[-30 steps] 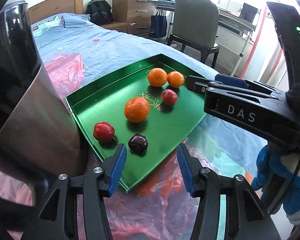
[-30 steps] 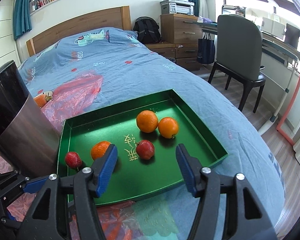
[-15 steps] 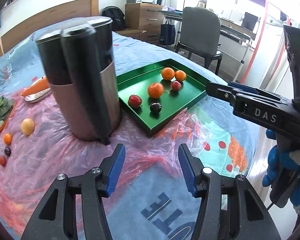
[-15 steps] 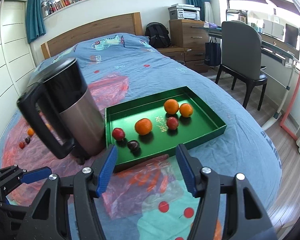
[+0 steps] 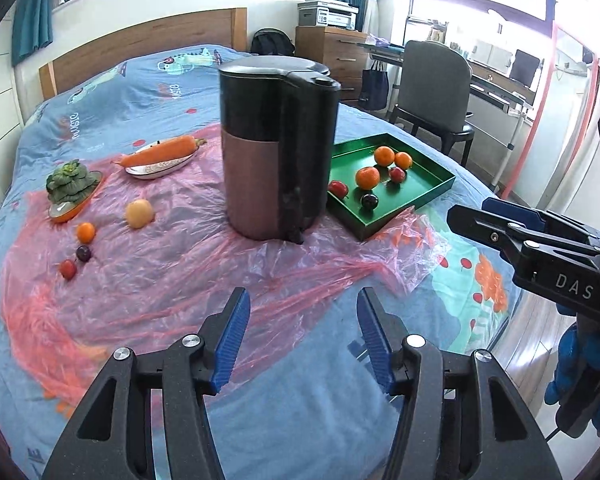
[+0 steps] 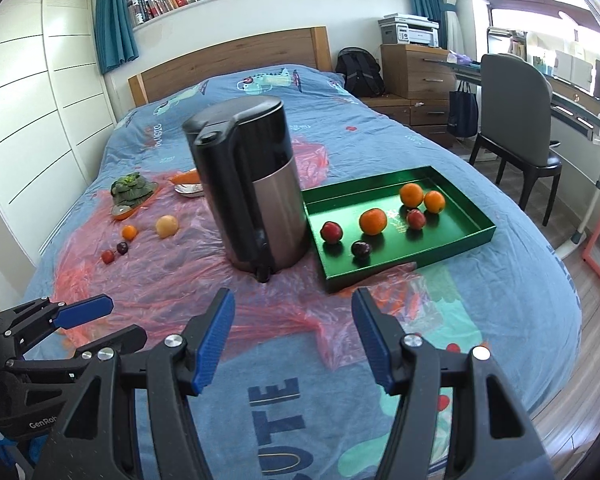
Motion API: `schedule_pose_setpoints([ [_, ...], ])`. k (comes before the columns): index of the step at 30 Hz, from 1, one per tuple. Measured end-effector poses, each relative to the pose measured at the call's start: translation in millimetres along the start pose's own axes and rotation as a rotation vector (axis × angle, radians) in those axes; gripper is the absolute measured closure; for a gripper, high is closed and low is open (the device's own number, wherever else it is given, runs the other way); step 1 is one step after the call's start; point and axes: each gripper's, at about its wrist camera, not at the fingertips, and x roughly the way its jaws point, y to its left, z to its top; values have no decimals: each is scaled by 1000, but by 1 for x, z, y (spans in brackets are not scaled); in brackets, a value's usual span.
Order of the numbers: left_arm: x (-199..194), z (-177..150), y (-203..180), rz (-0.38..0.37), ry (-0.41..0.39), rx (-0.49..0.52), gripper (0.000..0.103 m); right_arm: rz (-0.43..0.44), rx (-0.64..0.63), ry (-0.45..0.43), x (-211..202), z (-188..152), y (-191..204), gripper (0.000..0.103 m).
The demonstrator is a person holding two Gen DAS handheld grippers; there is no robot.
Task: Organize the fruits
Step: 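Move both open tools back toward the remaining fruits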
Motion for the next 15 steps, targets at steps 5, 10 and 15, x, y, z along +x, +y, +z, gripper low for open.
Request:
schedule_pose_setpoints([
  [5,-24,-16,31,56,-22,-40,53,40,-28,0,-9,-8,37,9],
  [10,-47,-31,64,110,-46,-97,53,78,-81,-11,-21,-11,76,9],
  [15,-61,-48,96,145,-62,-162,53,96,-148,-15,-25,-14,116,9],
])
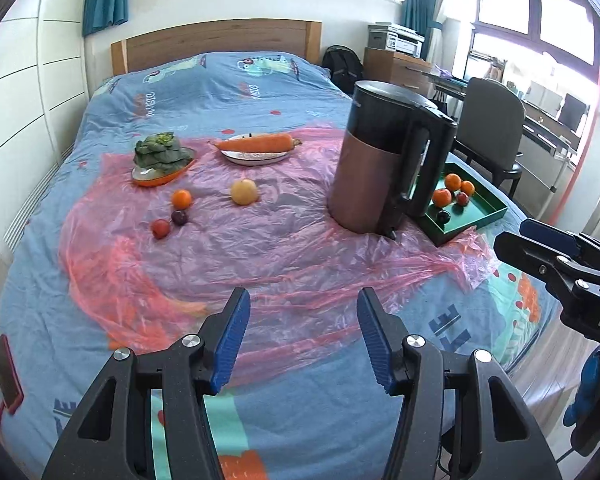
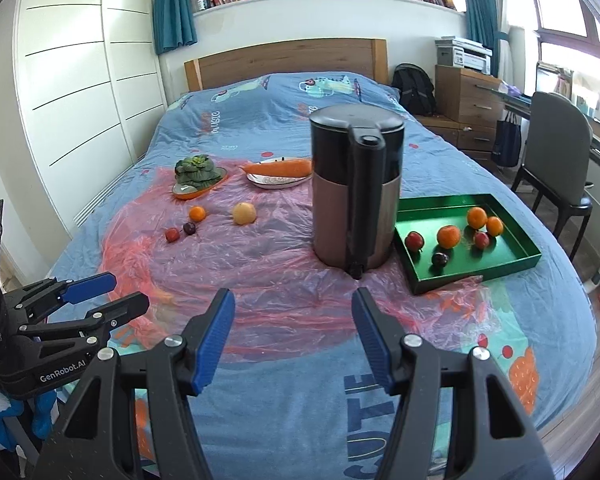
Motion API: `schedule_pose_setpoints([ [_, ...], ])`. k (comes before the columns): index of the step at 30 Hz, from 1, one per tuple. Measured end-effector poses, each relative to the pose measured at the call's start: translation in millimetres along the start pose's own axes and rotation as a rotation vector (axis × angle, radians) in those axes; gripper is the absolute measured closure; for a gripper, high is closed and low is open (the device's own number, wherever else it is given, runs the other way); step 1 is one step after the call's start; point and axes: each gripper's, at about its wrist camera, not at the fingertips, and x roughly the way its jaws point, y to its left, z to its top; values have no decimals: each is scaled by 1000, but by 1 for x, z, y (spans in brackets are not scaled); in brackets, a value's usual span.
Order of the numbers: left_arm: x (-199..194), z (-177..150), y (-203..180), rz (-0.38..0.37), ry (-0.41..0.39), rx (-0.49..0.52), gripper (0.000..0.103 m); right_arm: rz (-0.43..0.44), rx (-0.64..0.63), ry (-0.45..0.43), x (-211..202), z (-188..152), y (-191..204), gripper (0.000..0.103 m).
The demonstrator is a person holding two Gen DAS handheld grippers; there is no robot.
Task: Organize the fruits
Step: 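Move both open tools back toward the remaining fruits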
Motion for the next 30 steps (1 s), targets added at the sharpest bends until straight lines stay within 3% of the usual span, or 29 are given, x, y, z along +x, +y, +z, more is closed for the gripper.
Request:
schedule_pose_setpoints([
  [9,6,-21,53,73,-5,-84,53,50,-56,29,29,10,49,9],
  [19,38,-31,113,199,-30,-155,53,150,-106,81,107,20,97,9],
  [30,108,7,176,153,-28,-254,53,223,-118,124,207,40,118,9],
])
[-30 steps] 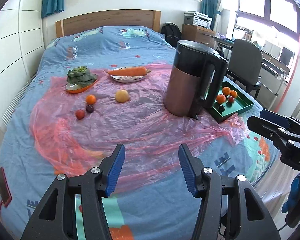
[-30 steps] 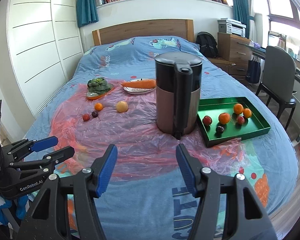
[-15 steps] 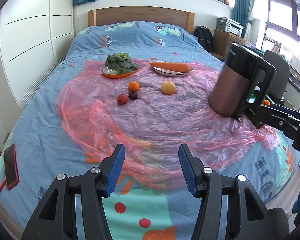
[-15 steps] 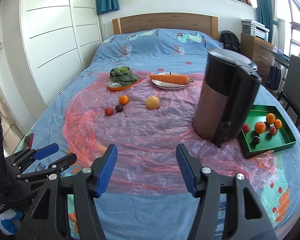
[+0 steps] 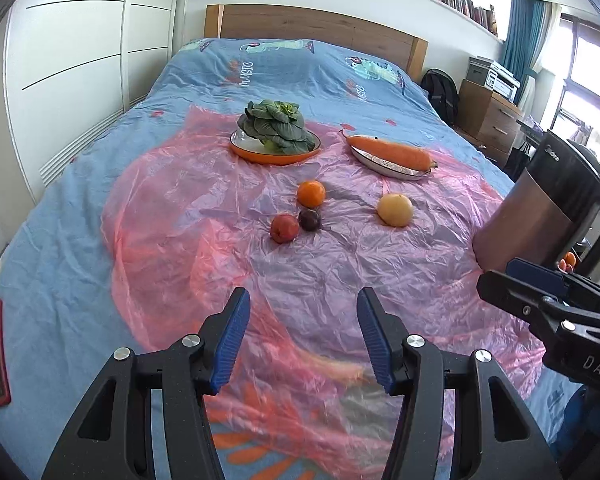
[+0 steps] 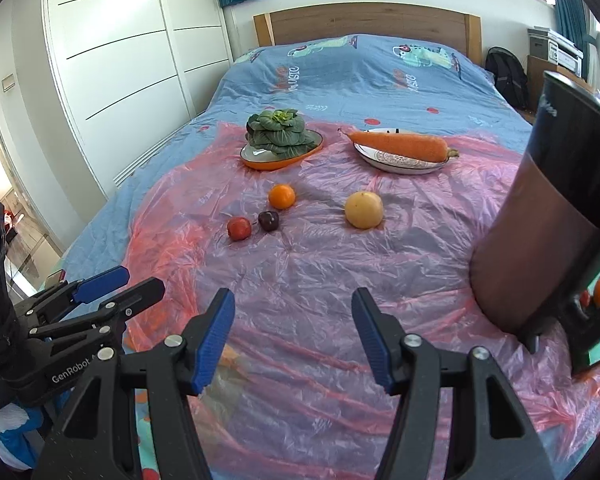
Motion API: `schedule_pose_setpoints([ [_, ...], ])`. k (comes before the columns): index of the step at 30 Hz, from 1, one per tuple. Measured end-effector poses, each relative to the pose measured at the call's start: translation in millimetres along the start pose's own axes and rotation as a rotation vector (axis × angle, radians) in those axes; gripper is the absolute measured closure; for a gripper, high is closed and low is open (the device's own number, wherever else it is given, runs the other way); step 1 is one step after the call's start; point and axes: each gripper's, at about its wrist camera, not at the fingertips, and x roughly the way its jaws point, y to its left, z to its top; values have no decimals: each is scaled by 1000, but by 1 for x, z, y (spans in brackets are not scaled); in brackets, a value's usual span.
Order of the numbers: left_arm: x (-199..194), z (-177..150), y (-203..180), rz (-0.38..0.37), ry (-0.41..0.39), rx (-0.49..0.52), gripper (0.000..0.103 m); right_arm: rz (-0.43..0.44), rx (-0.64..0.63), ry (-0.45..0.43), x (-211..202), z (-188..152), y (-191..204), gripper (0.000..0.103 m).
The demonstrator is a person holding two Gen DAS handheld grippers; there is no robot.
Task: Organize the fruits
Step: 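Move both open tools back toward the remaining fruits, then grasp a red apple with the left tool while the right tool grasps a dark plum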
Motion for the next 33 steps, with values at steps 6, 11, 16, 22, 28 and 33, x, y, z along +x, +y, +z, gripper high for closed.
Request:
schedule_pose_setpoints([
  [6,47,22,12,-18,20,-36,53,0,28,18,44,15,-22,9],
  [11,81,35,17,-28,29,-51,53,-14,32,35,72,25,-40,9],
  [16,108,39,19,-33,52,-67,53,-9,38,27,89,36,-52,9],
  [22,127,39,26,-38,83,-77,54,-6,40,27,107,42,-56,9],
  [28,141,41,33,-29,102,-80,54,-5,40,25,122,47,-53,10],
  [33,148,42,38,-34,116,-80,55,-13,37,16,130,53,-49,10],
])
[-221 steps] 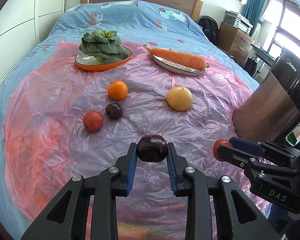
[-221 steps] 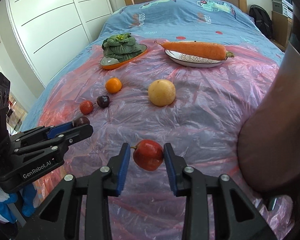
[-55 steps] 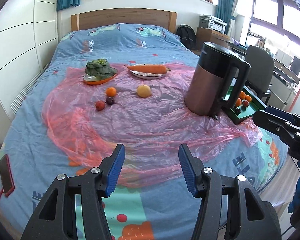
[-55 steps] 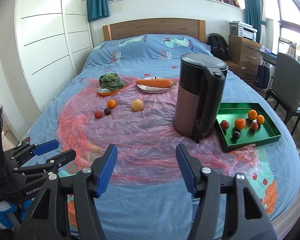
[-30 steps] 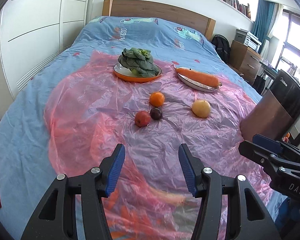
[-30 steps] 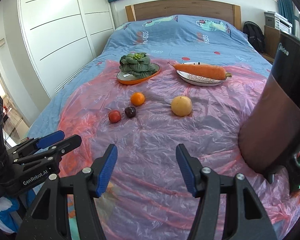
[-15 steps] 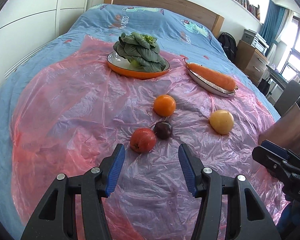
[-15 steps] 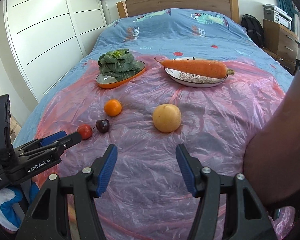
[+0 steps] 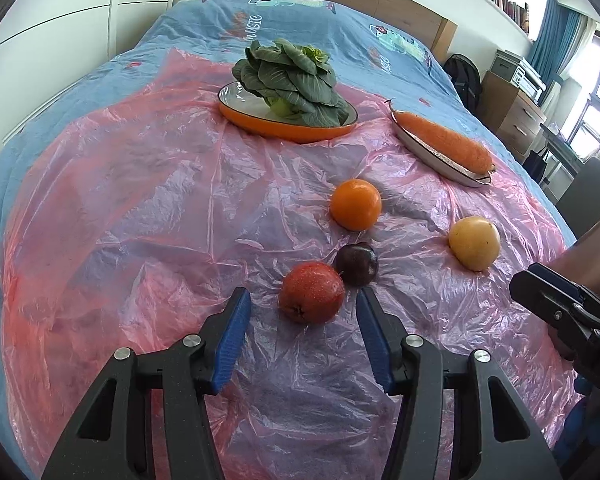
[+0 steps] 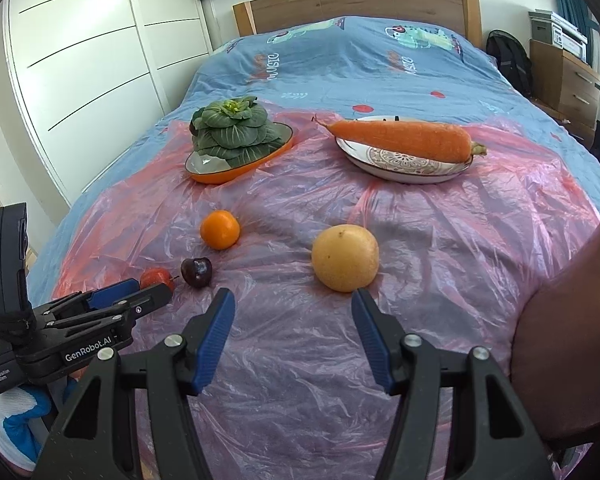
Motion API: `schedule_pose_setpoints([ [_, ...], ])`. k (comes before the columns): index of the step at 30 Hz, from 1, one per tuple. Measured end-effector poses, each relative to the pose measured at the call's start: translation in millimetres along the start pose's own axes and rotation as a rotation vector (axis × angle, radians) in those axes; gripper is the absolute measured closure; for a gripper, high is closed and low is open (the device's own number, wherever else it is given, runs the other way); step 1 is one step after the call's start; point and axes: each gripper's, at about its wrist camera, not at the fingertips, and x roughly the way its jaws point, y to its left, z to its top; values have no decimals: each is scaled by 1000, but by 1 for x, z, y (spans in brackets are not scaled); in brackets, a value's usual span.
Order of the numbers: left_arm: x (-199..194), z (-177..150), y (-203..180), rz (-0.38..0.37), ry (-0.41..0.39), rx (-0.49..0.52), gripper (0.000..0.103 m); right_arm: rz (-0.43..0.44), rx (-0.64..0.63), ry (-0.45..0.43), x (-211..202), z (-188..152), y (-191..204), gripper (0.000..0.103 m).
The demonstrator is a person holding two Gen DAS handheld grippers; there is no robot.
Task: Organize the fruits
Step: 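Grasp a red apple with the left tool while the right tool grasps a dark plum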
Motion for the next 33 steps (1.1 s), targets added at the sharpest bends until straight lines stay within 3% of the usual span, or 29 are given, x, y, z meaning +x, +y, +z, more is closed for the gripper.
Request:
schedule_pose_setpoints([
  [11,8,2,9,-19,15,-11,63,4,-8,-12,13,9,16,9],
  [26,12,-3,16,-43,24,-1,74,122,-77,72,63,28,71,10],
  [28,12,-4,18,-55,25,0,74,119,-93,97,72,30,77,12],
  [30,11,-4,19,-68,27,11,74,127,-103,121,80,31,81,22],
  [33,11,-4,24,-100,31,15,74,133,-115,150,89,28,85,30],
])
